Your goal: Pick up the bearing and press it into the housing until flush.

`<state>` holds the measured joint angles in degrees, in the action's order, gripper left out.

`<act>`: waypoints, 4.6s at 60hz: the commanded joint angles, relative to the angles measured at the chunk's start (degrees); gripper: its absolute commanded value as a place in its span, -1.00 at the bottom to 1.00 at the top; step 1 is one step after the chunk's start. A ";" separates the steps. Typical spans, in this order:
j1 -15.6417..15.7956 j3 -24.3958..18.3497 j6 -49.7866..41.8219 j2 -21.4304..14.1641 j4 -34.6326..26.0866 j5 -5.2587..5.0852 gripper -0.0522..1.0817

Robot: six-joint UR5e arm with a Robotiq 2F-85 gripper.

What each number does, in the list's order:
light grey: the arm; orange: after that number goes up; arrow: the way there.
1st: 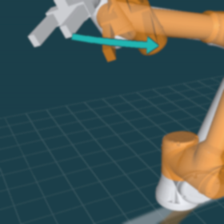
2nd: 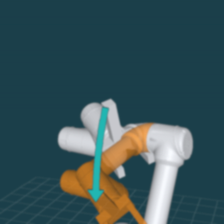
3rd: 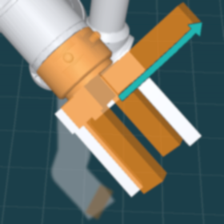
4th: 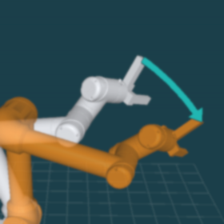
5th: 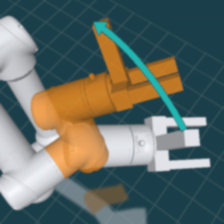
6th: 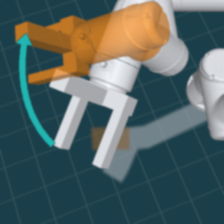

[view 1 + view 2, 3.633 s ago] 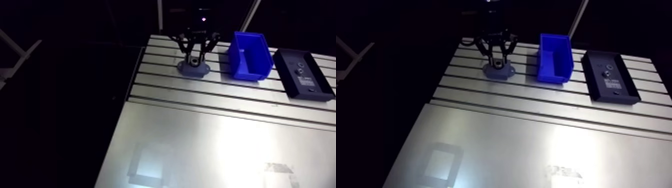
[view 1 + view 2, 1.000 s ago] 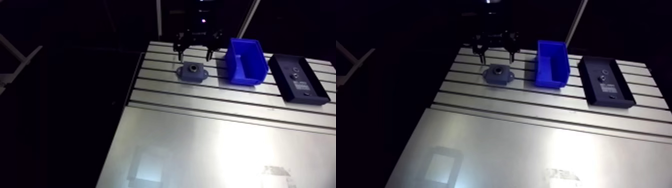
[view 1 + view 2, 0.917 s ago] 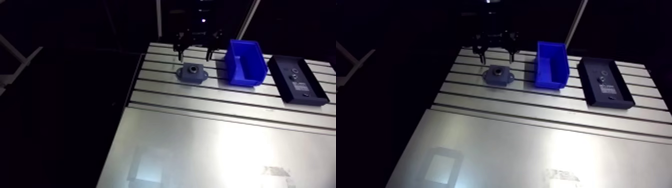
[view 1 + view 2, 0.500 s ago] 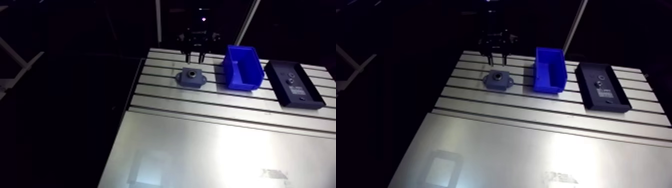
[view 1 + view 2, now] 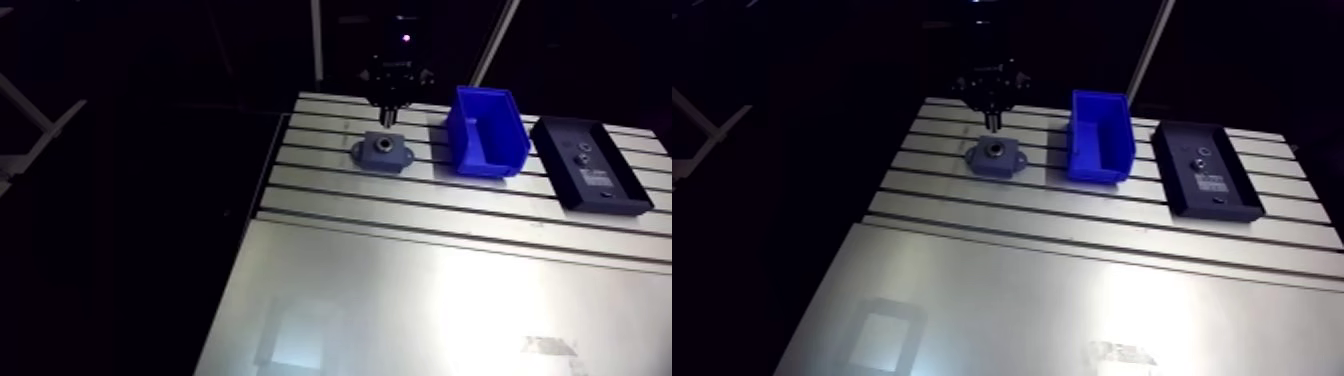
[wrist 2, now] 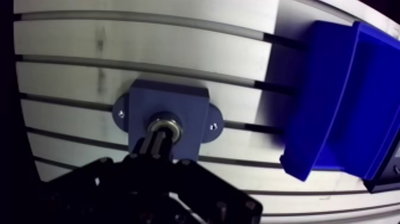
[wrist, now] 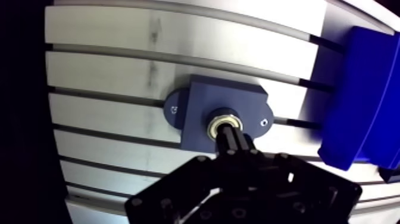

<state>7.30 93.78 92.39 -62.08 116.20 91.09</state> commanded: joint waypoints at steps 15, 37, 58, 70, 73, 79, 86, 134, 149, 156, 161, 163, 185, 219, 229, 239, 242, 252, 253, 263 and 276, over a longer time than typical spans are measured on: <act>0.00 0.73 -0.32 0.89 0.95 0.18 0.99; 0.09 1.19 0.02 1.05 1.71 0.01 0.99; 0.00 2.22 0.03 1.23 1.71 0.18 0.99; 0.00 2.42 0.10 1.32 1.71 0.18 0.99; 0.00 2.42 0.12 1.32 1.78 0.18 0.99; 0.00 2.42 0.12 1.32 1.80 0.18 0.99; 0.00 2.42 0.12 1.32 1.88 0.18 0.99; 0.00 1.98 0.12 2.28 2.24 0.18 0.99; 0.00 1.98 0.12 2.19 2.15 0.09 0.99; 0.00 1.98 0.12 2.19 2.23 0.09 0.99; 0.00 2.05 0.12 2.19 2.16 0.09 0.99; 0.00 2.07 0.12 2.19 2.15 0.09 0.99; 0.00 2.24 0.12 2.19 2.15 0.09 0.99; 0.09 2.41 0.20 2.37 2.91 0.09 0.99; 0.00 2.42 0.20 2.88 3.03 0.09 0.99; 0.00 2.42 0.20 2.90 3.03 0.09 0.99; 0.00 2.42 0.20 2.90 3.03 0.09 0.99; 0.09 2.42 0.20 2.90 3.03 0.00 0.99; 0.09 2.42 0.20 2.90 3.03 0.00 0.99; 0.00 2.42 0.20 2.90 3.03 0.00 0.99; 0.00 1.66 0.29 2.21 2.43 -0.09 0.99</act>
<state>7.31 96.05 92.60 -59.31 119.07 91.06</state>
